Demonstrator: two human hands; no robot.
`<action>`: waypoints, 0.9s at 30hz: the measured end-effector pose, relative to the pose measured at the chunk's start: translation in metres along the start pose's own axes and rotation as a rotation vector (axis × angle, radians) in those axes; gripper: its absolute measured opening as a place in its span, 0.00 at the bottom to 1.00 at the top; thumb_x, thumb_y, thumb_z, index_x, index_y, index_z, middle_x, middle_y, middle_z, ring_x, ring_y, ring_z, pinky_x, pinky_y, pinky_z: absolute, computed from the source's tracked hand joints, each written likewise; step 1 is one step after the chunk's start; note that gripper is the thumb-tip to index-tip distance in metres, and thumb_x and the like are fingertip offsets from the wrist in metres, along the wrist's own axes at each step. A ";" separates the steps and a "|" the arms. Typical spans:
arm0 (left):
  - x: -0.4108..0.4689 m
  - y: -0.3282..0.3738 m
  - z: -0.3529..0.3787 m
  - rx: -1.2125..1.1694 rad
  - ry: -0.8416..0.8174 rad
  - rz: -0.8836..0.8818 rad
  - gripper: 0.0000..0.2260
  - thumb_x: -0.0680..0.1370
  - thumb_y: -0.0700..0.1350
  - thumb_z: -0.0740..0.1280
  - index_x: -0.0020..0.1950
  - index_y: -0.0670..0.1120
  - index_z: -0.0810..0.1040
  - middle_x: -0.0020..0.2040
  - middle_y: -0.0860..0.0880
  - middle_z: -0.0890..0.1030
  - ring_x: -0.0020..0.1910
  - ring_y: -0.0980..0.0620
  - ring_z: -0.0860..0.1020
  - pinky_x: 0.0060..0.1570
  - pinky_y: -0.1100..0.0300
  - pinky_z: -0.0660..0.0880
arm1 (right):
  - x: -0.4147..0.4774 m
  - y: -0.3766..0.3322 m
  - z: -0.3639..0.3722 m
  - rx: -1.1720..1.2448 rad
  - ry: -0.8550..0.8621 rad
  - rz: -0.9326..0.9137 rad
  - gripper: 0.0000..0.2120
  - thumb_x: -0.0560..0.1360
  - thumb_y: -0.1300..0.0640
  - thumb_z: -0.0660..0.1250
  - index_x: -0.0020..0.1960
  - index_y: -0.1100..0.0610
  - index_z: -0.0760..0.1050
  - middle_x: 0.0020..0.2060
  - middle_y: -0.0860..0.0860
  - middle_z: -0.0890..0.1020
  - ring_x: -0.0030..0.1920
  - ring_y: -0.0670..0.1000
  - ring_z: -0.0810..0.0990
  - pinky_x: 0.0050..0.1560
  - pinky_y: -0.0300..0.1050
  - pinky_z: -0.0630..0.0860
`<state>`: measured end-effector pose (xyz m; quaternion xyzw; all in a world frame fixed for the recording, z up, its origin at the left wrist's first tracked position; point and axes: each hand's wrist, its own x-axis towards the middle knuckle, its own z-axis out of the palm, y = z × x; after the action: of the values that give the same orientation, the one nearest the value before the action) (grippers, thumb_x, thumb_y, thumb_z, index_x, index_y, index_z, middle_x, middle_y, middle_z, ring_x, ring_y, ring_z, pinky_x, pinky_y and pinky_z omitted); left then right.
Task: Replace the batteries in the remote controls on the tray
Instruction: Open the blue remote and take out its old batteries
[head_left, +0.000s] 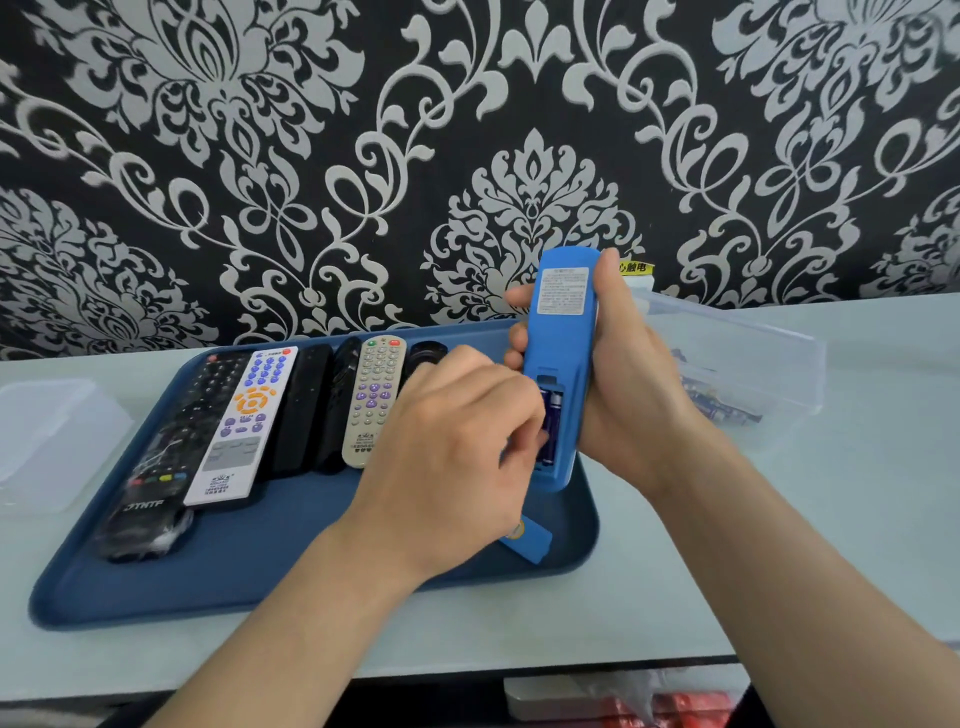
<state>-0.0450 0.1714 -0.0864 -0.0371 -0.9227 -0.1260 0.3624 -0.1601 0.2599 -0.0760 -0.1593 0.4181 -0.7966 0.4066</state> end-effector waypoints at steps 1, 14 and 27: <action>0.000 0.000 -0.001 0.003 -0.003 -0.013 0.11 0.70 0.33 0.71 0.34 0.42 0.71 0.33 0.48 0.76 0.37 0.45 0.71 0.39 0.49 0.70 | 0.000 0.000 0.000 -0.004 0.004 -0.006 0.34 0.79 0.33 0.52 0.56 0.62 0.78 0.37 0.56 0.76 0.35 0.52 0.77 0.40 0.45 0.79; 0.001 0.003 -0.002 0.005 -0.017 0.005 0.08 0.68 0.29 0.71 0.35 0.39 0.75 0.34 0.50 0.79 0.41 0.48 0.73 0.43 0.62 0.71 | 0.000 -0.002 0.000 0.000 0.009 -0.004 0.34 0.79 0.32 0.50 0.56 0.62 0.78 0.36 0.56 0.77 0.36 0.52 0.77 0.36 0.43 0.77; 0.008 0.005 0.001 -0.003 -0.103 -0.046 0.07 0.68 0.30 0.68 0.37 0.40 0.73 0.34 0.48 0.75 0.36 0.48 0.71 0.36 0.53 0.70 | 0.003 0.001 0.003 0.014 0.122 -0.010 0.33 0.79 0.33 0.51 0.53 0.62 0.78 0.34 0.55 0.75 0.33 0.50 0.74 0.33 0.41 0.76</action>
<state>-0.0502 0.1761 -0.0808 -0.0229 -0.9406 -0.1336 0.3112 -0.1592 0.2556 -0.0754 -0.1097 0.4357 -0.8096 0.3776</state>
